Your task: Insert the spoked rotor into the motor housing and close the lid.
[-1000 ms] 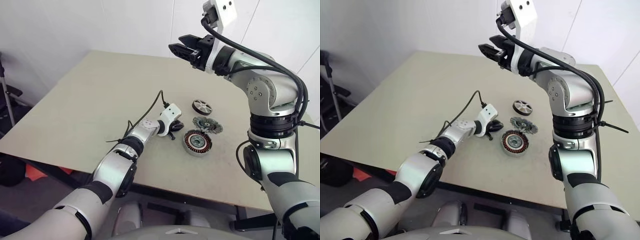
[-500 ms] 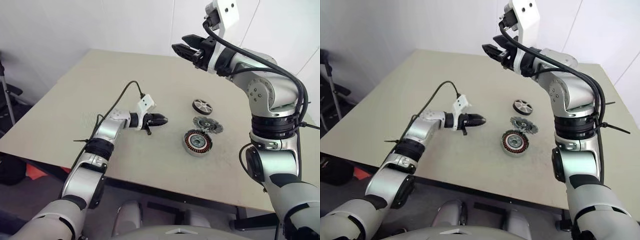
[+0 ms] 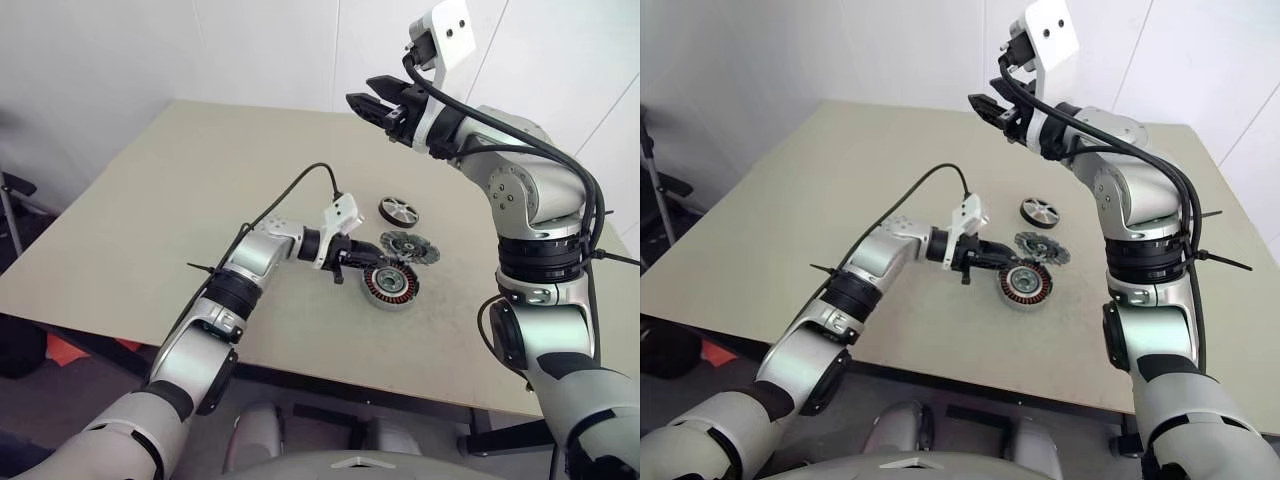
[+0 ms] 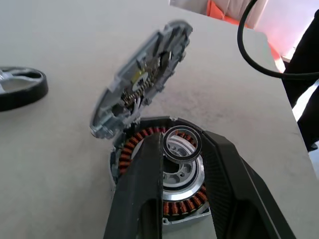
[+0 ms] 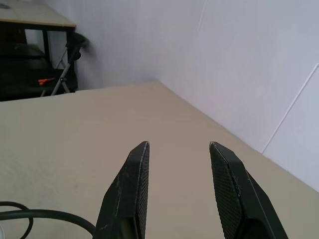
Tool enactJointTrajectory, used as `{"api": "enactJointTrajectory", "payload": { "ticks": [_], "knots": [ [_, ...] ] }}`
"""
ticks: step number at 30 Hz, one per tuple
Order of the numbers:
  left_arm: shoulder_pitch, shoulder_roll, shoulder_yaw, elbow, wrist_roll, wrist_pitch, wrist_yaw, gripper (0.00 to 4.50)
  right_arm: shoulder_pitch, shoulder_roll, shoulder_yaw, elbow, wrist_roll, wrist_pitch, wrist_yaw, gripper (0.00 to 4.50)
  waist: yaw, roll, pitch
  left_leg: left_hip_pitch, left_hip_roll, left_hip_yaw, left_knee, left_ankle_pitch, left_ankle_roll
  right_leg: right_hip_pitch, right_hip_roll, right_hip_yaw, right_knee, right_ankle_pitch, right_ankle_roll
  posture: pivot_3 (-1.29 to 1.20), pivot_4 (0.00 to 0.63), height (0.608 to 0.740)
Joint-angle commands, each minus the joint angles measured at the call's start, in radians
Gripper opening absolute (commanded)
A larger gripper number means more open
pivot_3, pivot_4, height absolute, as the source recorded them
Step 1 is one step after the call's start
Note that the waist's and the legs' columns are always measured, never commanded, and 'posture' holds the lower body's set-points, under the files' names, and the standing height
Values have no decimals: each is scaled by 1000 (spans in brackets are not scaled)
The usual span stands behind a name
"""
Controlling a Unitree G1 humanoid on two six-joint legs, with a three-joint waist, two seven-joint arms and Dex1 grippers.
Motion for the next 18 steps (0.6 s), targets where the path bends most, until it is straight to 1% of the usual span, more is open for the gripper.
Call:
{"api": "enactJointTrajectory", "payload": {
  "ticks": [1,9,18],
  "knots": [
    [-53,-26,-20,59,23,-62,-5,791,-11,-9,-29,-56,-3,-13,-19,2071,-1,0,0,0,0,0,0,0,0,0,0,0,0,0,0,0,0,740],
    [-120,-90,-16,241,75,-170,38,791,4,-14,-32,-79,2,-6,-36,2071,-1,0,0,0,0,0,0,0,1,0,0,0,0,0,0,0,0,740],
    [-116,-94,-19,275,104,-201,18,791,4,-15,-30,-80,3,-8,-42,2071,0,0,0,0,0,0,0,-1,1,1,0,0,0,0,0,0,0,740]
  ]
}}
